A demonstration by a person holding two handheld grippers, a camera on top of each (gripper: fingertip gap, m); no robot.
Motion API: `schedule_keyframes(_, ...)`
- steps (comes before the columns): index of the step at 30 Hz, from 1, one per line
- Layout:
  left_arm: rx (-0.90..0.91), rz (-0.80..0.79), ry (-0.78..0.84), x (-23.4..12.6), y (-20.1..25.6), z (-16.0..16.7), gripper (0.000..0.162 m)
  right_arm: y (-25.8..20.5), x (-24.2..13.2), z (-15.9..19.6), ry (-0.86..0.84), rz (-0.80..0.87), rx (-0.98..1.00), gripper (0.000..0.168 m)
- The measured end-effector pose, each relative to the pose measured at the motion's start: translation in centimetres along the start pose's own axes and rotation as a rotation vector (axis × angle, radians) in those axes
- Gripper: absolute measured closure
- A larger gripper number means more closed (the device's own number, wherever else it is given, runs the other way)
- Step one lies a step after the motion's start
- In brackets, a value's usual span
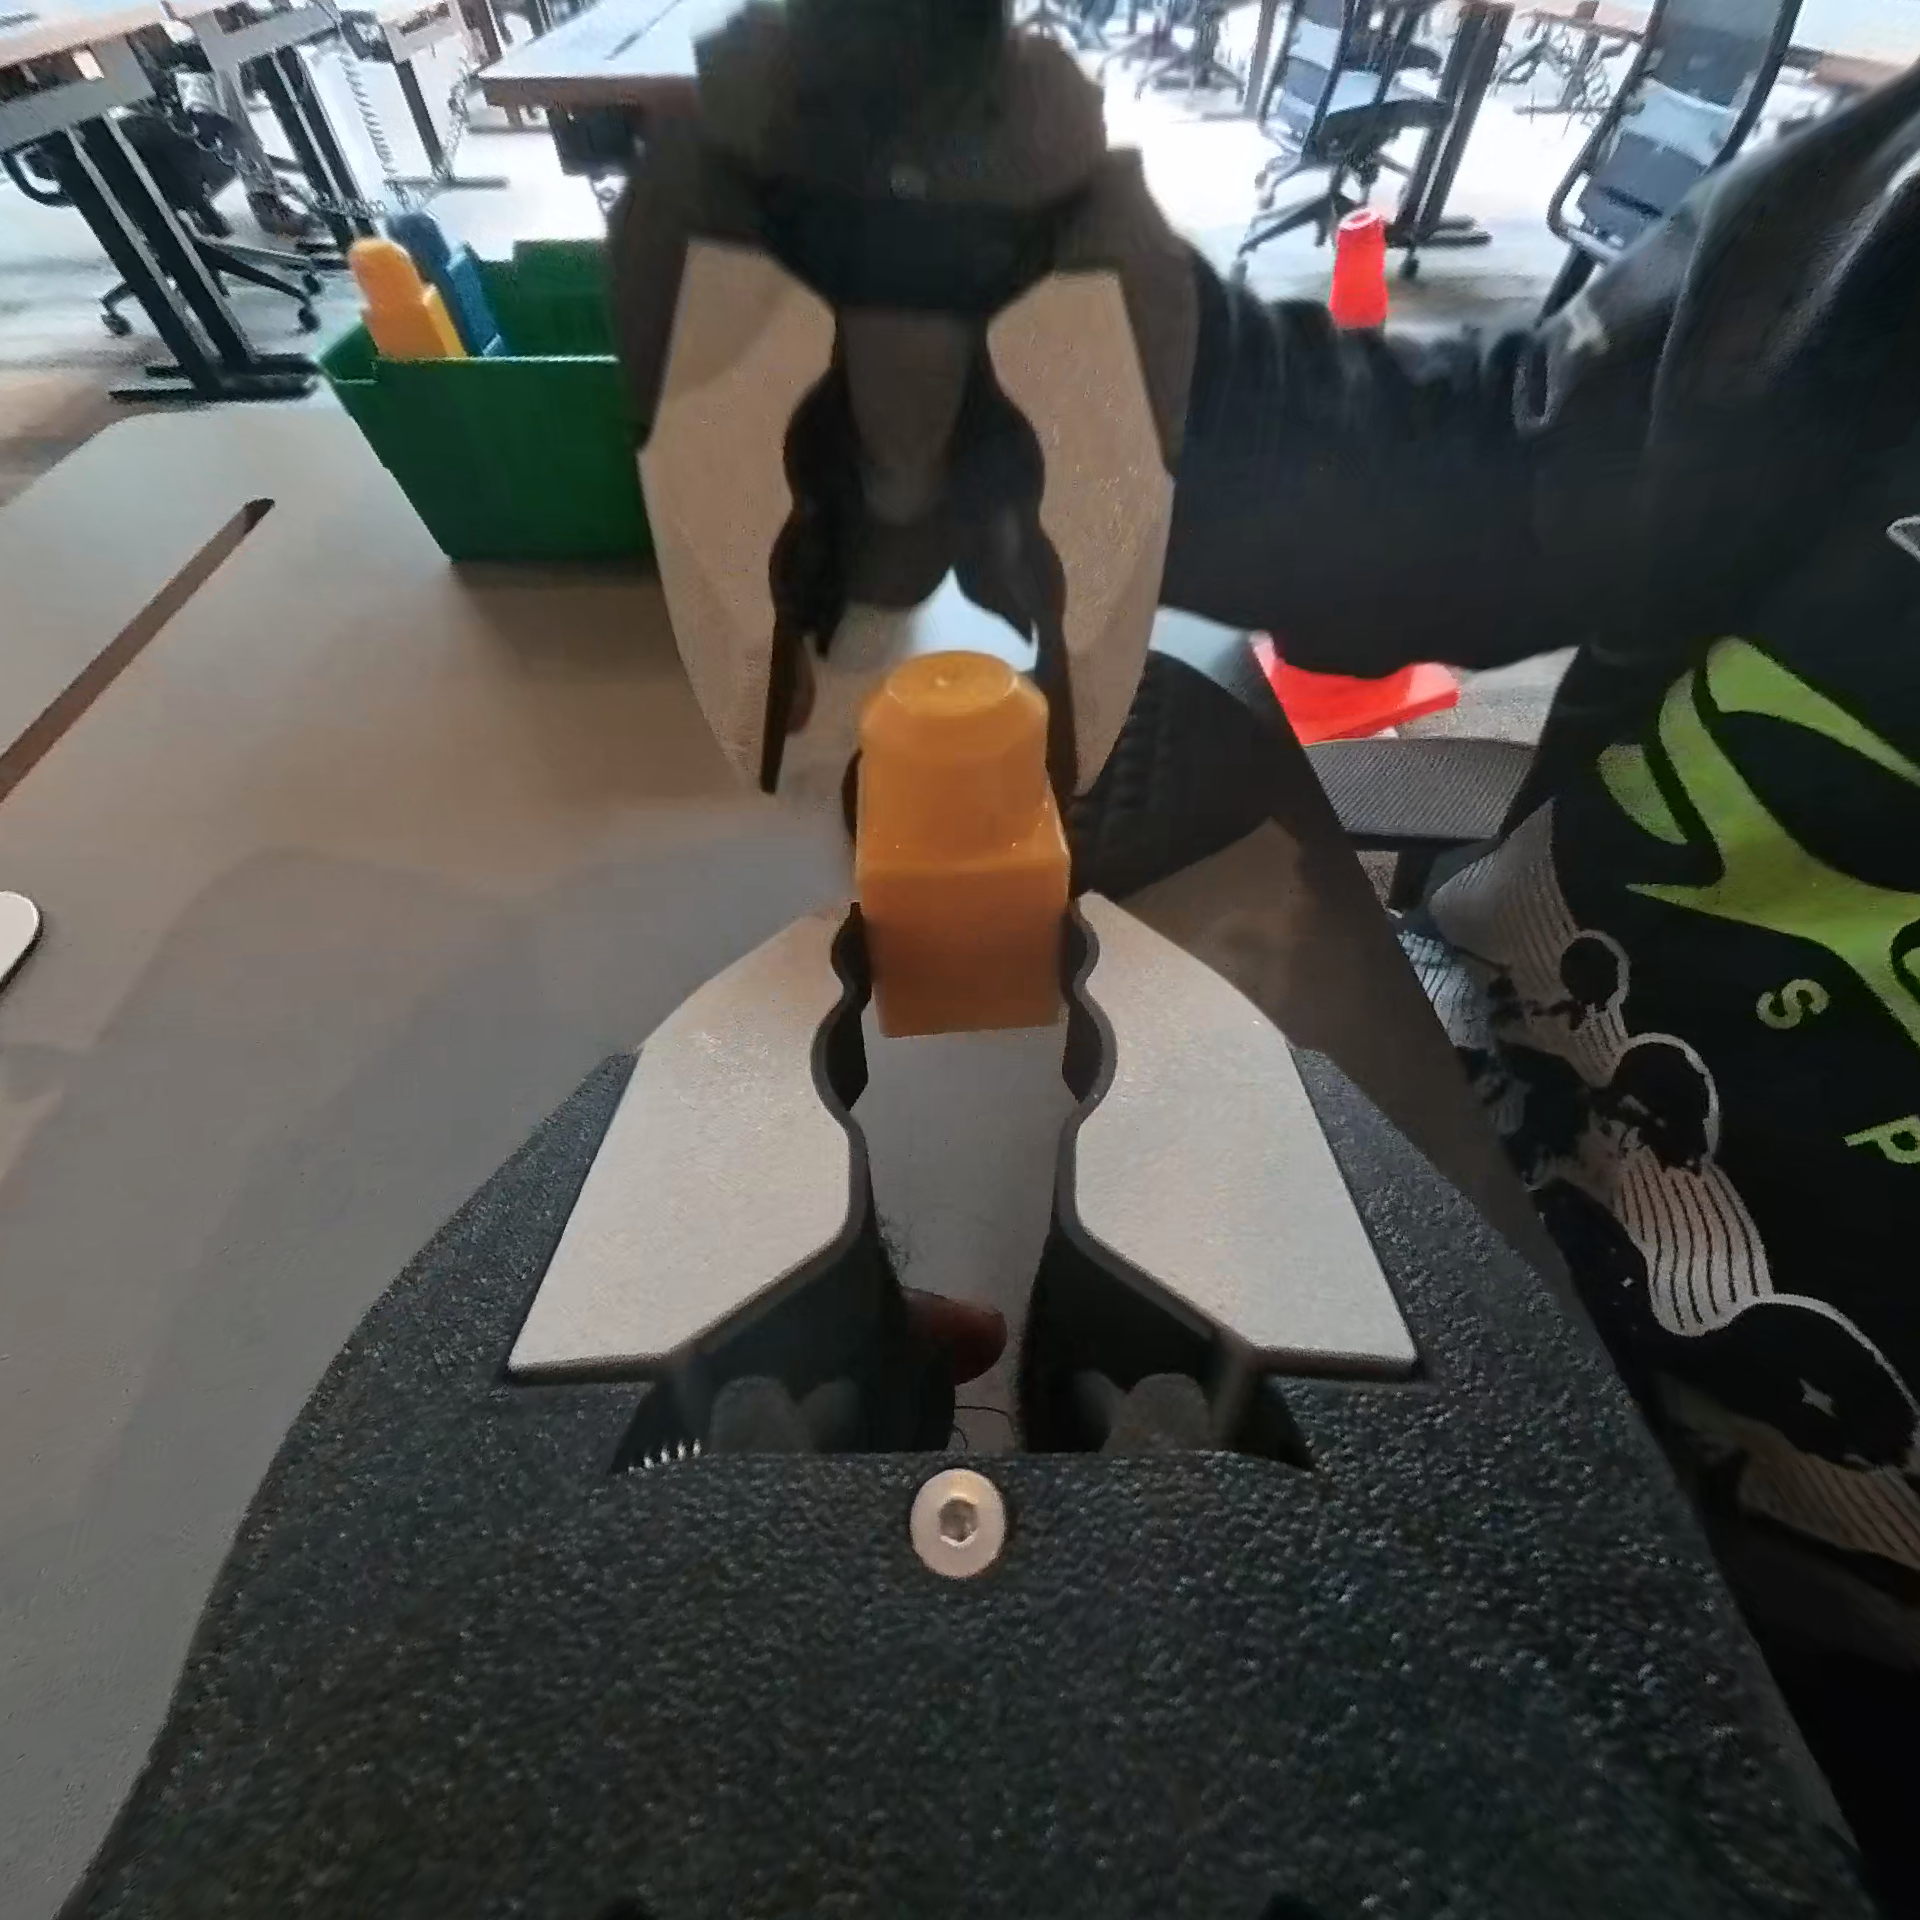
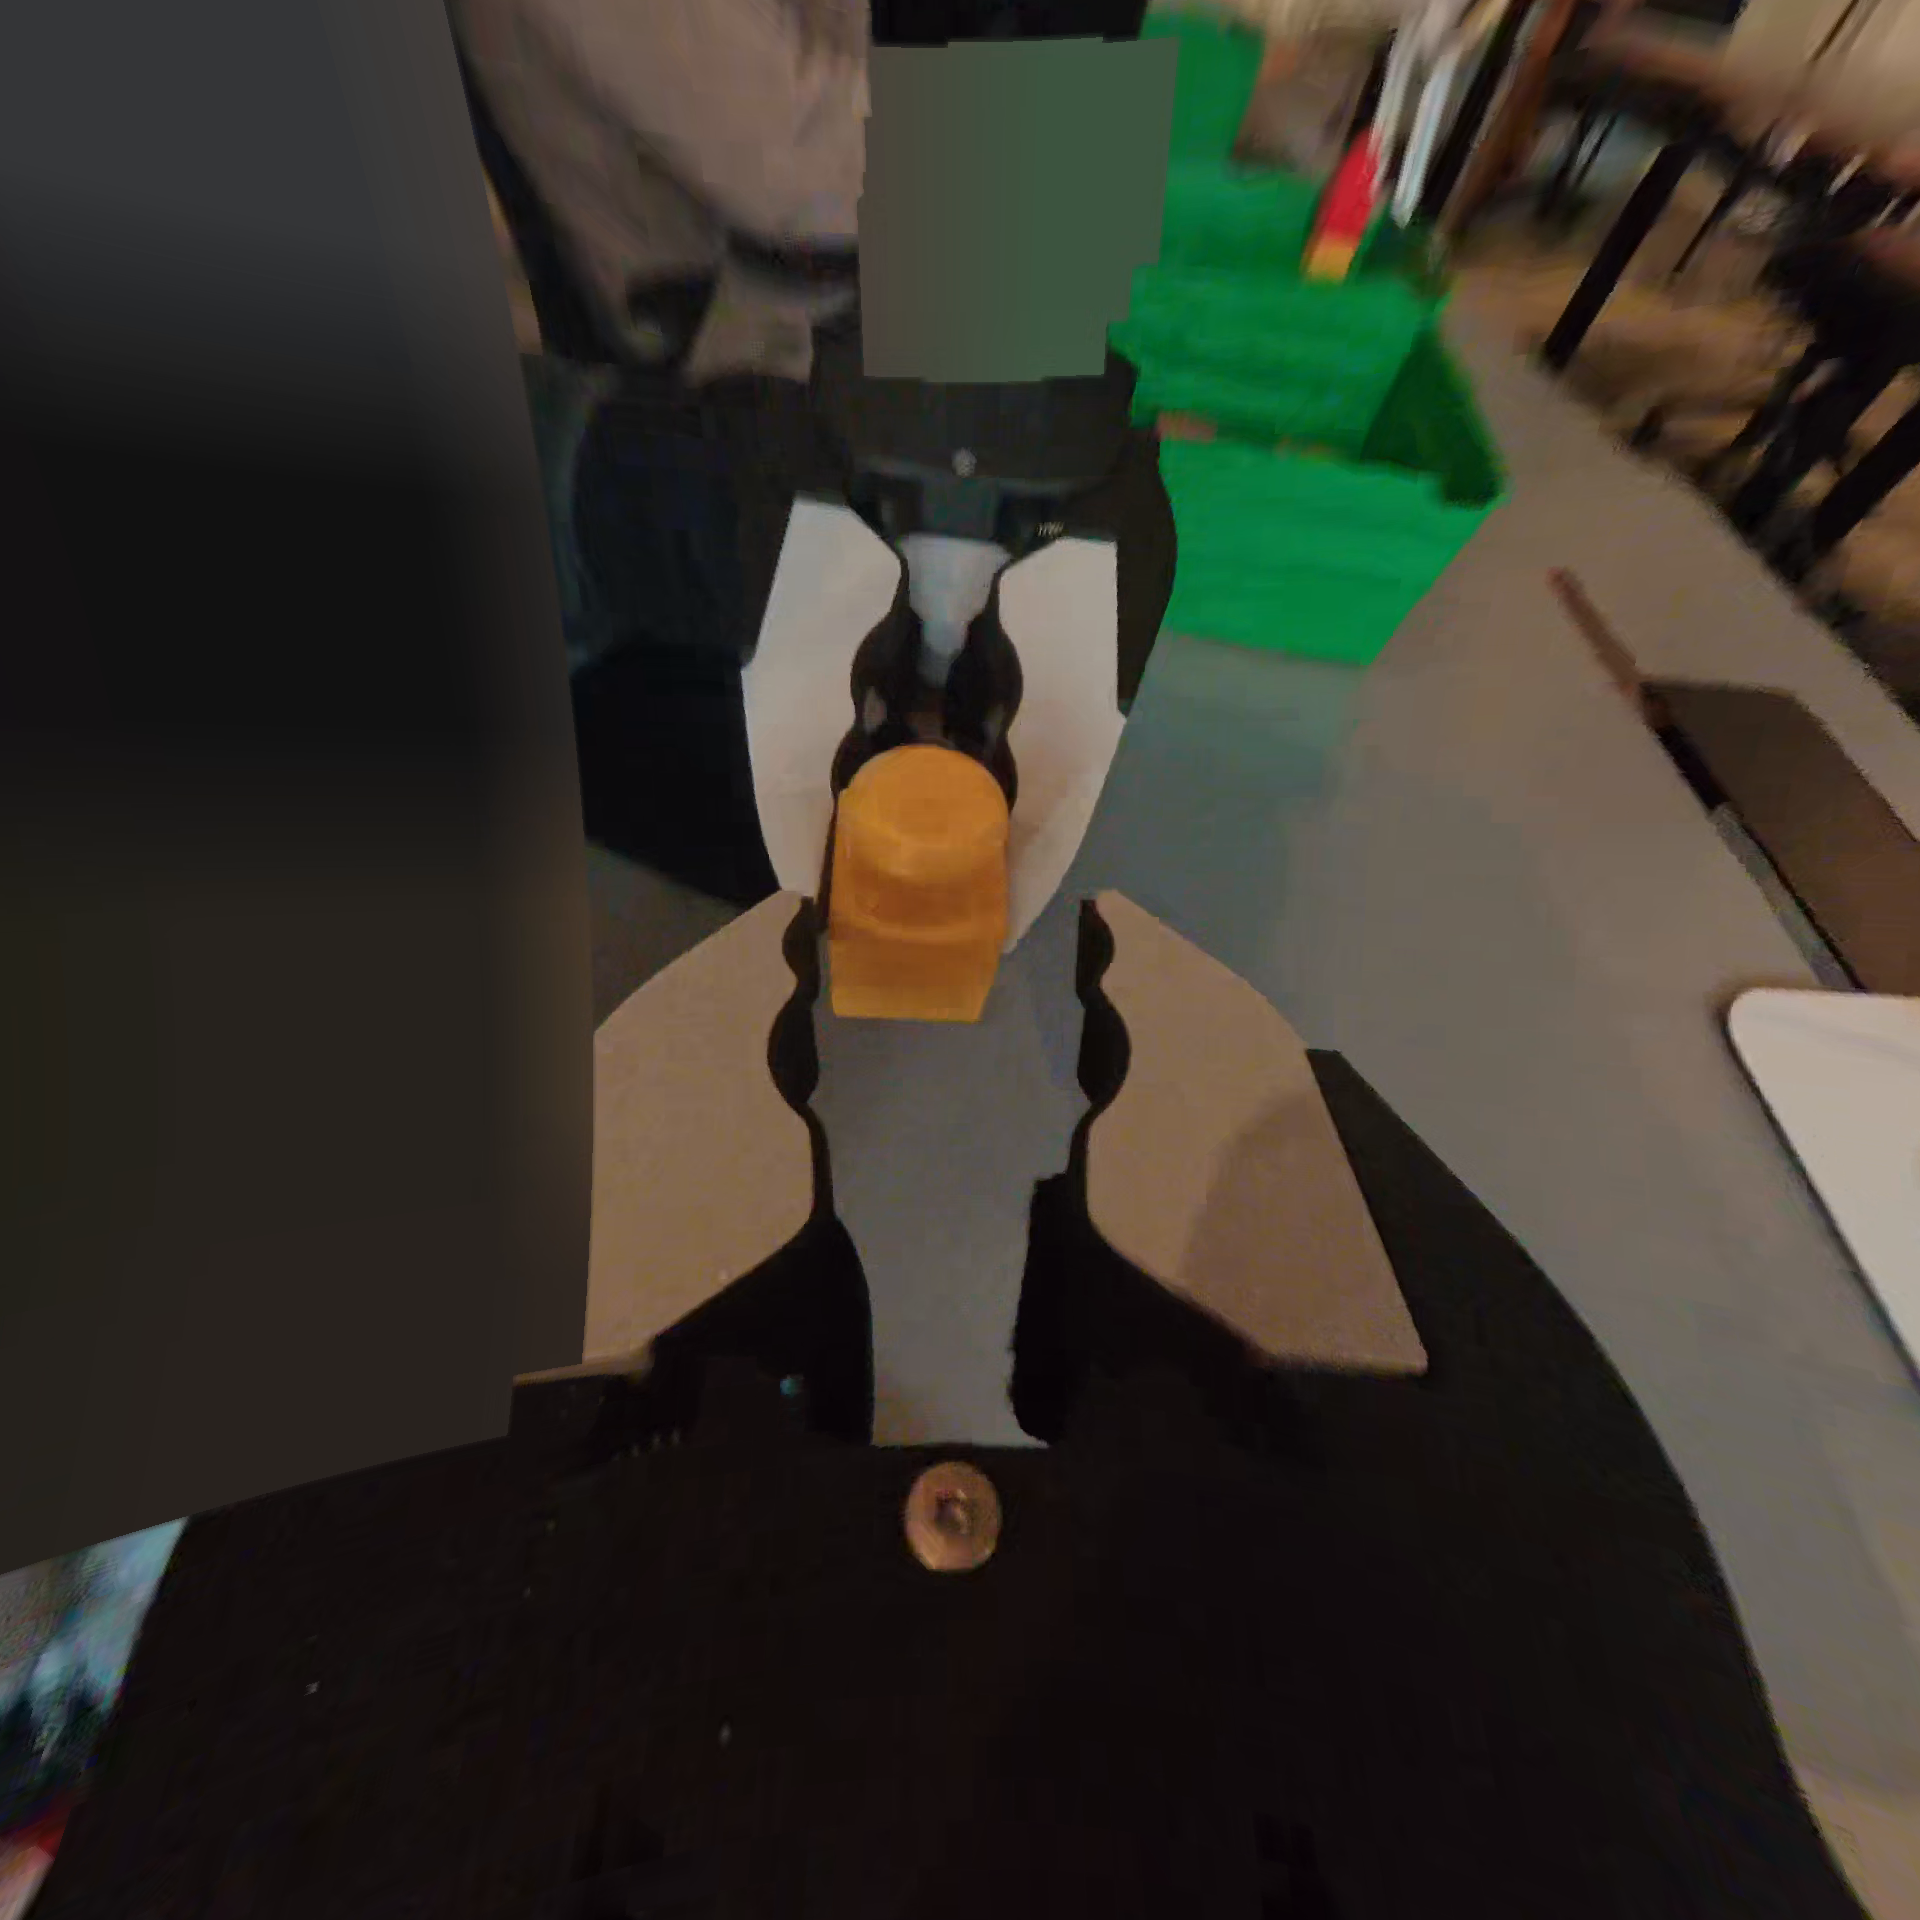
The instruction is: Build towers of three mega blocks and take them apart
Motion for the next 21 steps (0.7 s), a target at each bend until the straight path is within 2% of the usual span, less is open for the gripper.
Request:
schedule_keyframes(1,0.003,-0.001,-0.007,0.2,0.0,0.1,0.127,0.0,0.0,-0.7,-0.094,-0.020,-0.022,0.119)
schedule_keyframes(6,0.021,-0.014,-0.054,0.8,0.0,0.5,0.127,-0.3,1.5,-3.6,-0.490,-0.084,-0.138,0.119)
schedule_keyframes(9,0.020,-0.011,-0.057,0.9,0.0,0.7,0.127,-0.3,2.7,-4.2,-0.615,-0.096,-0.175,0.135)
schedule_keyframes(12,0.015,-0.035,-0.057,0.8,-0.1,1.1,0.127,0.0,3.3,-4.3,-0.661,-0.098,-0.184,0.136)
schedule_keyframes(13,0.002,-0.044,-0.051,0.6,-0.3,1.3,0.119,0.2,3.4,-4.2,-0.664,-0.094,-0.183,0.136)
schedule_keyframes(14,-0.012,-0.070,-0.043,0.2,-0.5,1.7,0.104,0.4,3.6,-4.0,-0.674,-0.082,-0.182,0.136)
schedule_keyframes(16,-0.031,-0.144,-0.007,-0.9,-1.2,3.0,0.088,0.6,3.9,-3.4,-0.711,-0.067,-0.175,0.137)
schedule_keyframes(21,-0.052,-0.260,0.161,-4.5,-2.6,6.4,0.074,1.0,5.3,-0.8,-0.822,-0.069,-0.160,0.136)
Point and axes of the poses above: each gripper's, where its closed fingertips meet, x out along the fingers, z out of its underside, y = z × x across the jaws, the point moved 9 cm from there along -x, back along the fingers, and after that the axes turned 1 degree about -x, right-handed, at the moved point
